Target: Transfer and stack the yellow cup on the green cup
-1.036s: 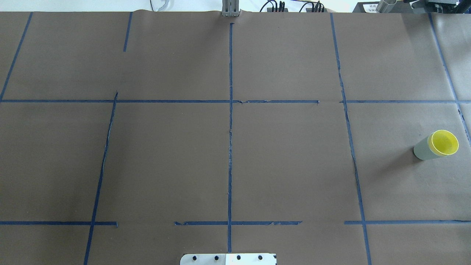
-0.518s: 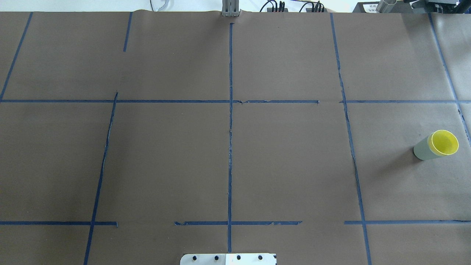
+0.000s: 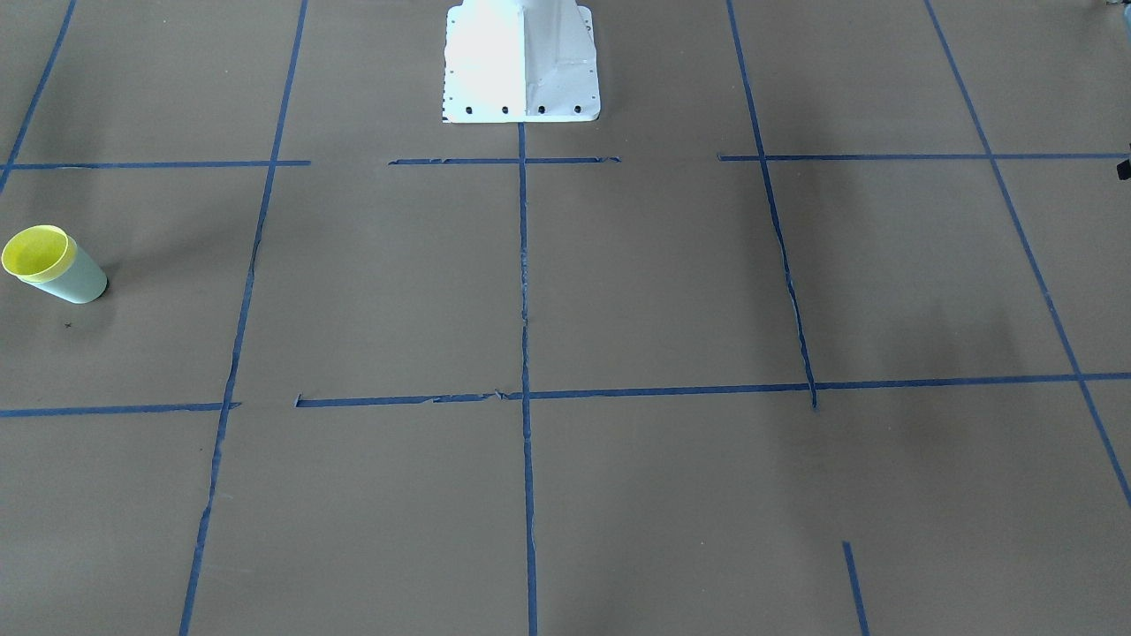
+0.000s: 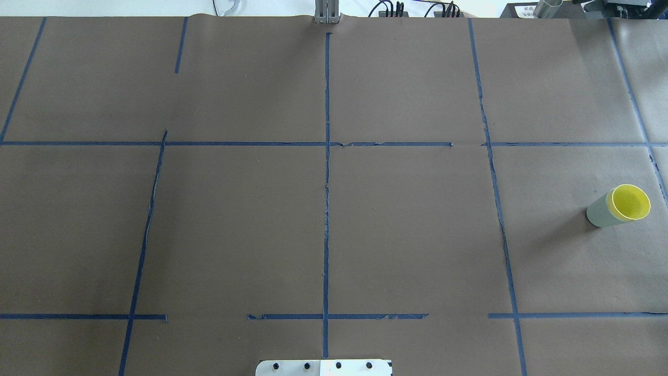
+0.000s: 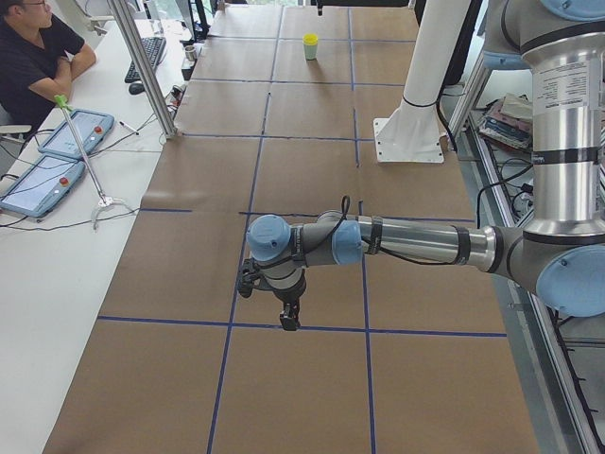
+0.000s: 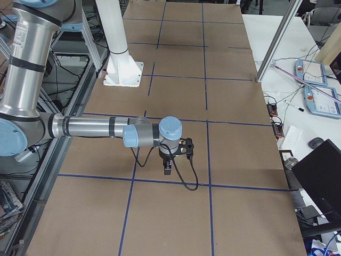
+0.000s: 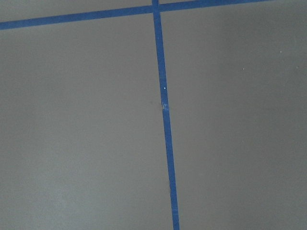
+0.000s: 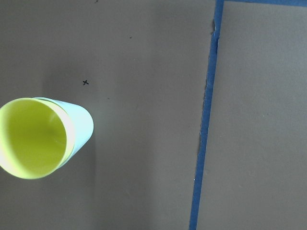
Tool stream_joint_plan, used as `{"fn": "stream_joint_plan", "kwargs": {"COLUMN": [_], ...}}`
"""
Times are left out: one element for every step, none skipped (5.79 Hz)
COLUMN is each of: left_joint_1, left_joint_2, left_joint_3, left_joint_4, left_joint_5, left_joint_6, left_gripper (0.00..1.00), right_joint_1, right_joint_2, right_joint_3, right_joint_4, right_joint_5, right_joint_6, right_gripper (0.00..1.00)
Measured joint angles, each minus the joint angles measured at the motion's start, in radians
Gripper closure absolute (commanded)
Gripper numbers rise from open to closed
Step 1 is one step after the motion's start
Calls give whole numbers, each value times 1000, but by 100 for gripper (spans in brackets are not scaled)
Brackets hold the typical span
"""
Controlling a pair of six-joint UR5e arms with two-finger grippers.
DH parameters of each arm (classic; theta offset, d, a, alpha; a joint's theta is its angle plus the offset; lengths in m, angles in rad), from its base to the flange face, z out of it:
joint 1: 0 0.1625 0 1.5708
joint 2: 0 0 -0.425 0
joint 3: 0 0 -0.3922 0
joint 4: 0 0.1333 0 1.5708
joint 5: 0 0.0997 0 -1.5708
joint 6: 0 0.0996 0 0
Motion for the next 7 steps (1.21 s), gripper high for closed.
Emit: {"fn": "stream_joint_plan", "kwargs": {"left_joint_1": [-6, -7, -8, -8, -6, -5, -5], "left_joint_2": [4, 4, -1, -7, -12, -10, -4], "left_joint_3": [-6, -7, -8, -8, -8, -6, -8], "left_joint_4": [4, 5, 6, 6, 5, 5, 5], "left_joint_5": [0, 2, 5, 7, 10, 12, 12], "left_joint_6": [0, 0, 0, 0, 2, 3, 3], "left_gripper": [0, 0, 0, 0, 0, 0, 0], "right_joint_1": [35, 58, 66, 68, 68, 68, 67], "right_joint_2": [6, 9, 11, 12, 12, 12, 13], "right_joint_3": [13, 15, 14, 13, 13, 14, 14], "right_joint_4": [-53, -72, -79, -81, -81, -82, -82], "right_joint_5": [4, -3, -19, -33, -38, -40, -40], "right_joint_6": [-37, -58, -73, -85, -91, -94, -96], "right_gripper": [0, 0, 0, 0, 0, 0, 0]}}
